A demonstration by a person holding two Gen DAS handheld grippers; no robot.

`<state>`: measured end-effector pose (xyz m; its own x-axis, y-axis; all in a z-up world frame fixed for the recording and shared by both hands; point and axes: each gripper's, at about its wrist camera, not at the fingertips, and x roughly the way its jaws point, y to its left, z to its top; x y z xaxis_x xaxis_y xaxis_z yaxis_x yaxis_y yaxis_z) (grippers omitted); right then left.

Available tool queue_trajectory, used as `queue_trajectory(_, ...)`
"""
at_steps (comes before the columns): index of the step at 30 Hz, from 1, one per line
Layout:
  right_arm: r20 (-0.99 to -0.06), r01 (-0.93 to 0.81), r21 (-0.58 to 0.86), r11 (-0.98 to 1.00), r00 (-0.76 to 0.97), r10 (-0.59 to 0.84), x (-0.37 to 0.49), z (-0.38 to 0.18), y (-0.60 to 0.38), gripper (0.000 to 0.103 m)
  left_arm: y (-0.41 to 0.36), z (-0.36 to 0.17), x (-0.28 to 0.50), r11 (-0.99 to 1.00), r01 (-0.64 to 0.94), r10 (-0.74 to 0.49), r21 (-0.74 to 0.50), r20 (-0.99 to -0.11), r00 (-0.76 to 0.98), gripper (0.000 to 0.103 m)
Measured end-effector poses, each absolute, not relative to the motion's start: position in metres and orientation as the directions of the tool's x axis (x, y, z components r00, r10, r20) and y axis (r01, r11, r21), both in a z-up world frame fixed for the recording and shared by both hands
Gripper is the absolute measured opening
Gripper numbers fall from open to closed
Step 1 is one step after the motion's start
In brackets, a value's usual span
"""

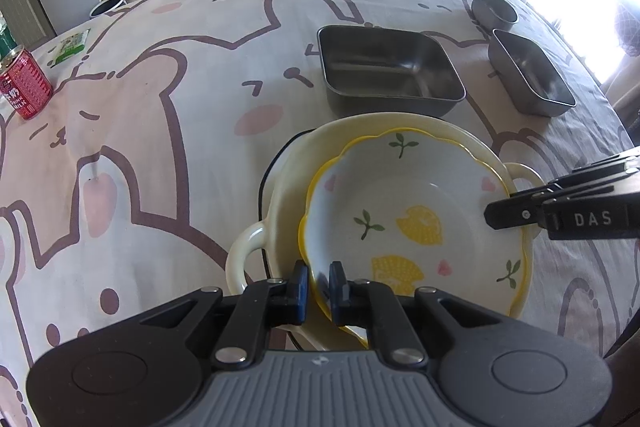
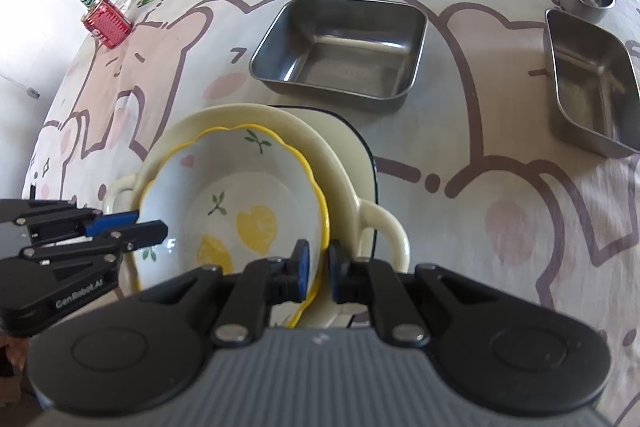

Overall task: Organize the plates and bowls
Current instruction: 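Settle the yellow-rimmed bowl with both tools down inside the cream bowl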

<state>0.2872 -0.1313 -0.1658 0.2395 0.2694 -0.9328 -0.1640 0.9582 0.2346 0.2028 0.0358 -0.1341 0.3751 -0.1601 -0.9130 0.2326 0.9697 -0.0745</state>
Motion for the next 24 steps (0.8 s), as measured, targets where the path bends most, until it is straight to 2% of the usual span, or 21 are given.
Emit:
queue_trajectory(4,-0.930,-0.187,0.222,0.957,0.256,0.266,0.283,-0.159,-0.131,0.016,0.036,-0.134,0.204,0.970,0.229,-0.163,-0.080,-0.915,0.370,0.012)
queue_trajectory(24,-0.927,-0.231,0.207,0.951,0.265,0.266,0.274,-0.155,-0.134,0.016,0.040,-0.115,0.196,0.972,0.217,-0.168,-0.088,-0.908,0.384,0.013)
